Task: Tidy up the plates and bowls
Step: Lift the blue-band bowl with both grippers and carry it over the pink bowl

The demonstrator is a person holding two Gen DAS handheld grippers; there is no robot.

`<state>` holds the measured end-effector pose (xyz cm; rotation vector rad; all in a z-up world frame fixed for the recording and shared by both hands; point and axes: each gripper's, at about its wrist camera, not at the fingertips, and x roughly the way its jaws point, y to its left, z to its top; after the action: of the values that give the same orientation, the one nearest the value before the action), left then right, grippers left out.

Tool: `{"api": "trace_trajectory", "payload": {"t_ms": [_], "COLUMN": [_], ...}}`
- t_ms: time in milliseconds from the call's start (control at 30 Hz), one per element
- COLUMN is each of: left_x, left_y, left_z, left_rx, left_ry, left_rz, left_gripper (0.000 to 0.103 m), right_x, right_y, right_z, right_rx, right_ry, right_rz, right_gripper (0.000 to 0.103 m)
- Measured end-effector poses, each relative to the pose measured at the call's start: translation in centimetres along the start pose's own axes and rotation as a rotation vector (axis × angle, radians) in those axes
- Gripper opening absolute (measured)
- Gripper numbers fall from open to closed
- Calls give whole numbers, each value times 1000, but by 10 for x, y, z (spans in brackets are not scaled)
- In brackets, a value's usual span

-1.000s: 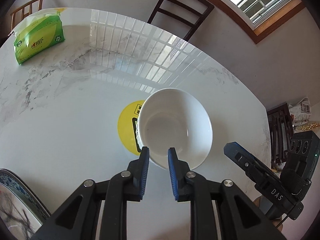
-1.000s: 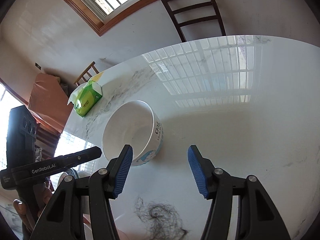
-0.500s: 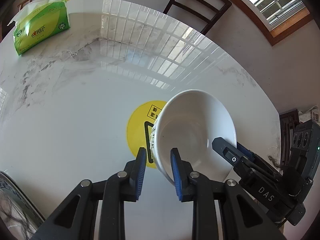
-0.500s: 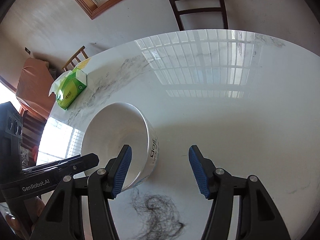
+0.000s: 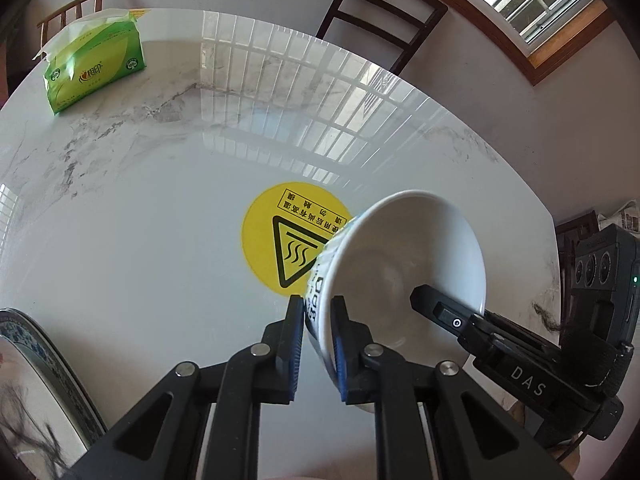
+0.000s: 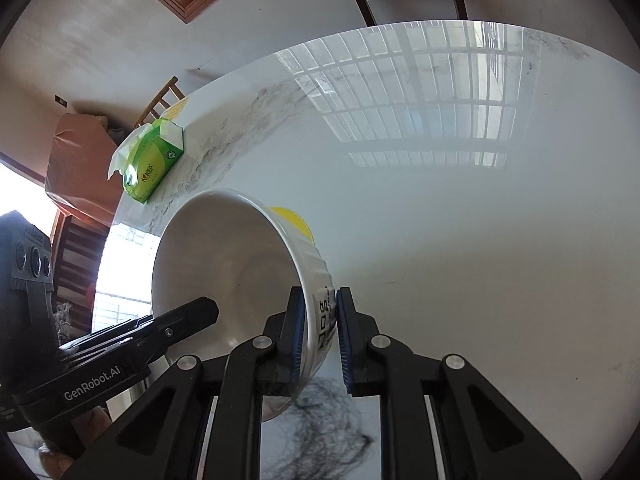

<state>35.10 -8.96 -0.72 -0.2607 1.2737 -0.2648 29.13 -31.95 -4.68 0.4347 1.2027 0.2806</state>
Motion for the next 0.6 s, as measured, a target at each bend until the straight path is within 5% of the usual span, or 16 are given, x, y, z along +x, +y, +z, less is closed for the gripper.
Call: {"api": "trace_trajectory", "payload": {"t_ms": [600], "left_x": [-116], "left_y": [-5], "left_z": [-117], "left_rx": [40], "left_ry": [-85], "left_rz": [-42], "left_gripper": [15], "right_x": [-100], "right_y": [48], "right_z": [-95], "right_rx": [-67], "right_ry": [-2], "right_rz": [84], "right_gripper": [18]}}
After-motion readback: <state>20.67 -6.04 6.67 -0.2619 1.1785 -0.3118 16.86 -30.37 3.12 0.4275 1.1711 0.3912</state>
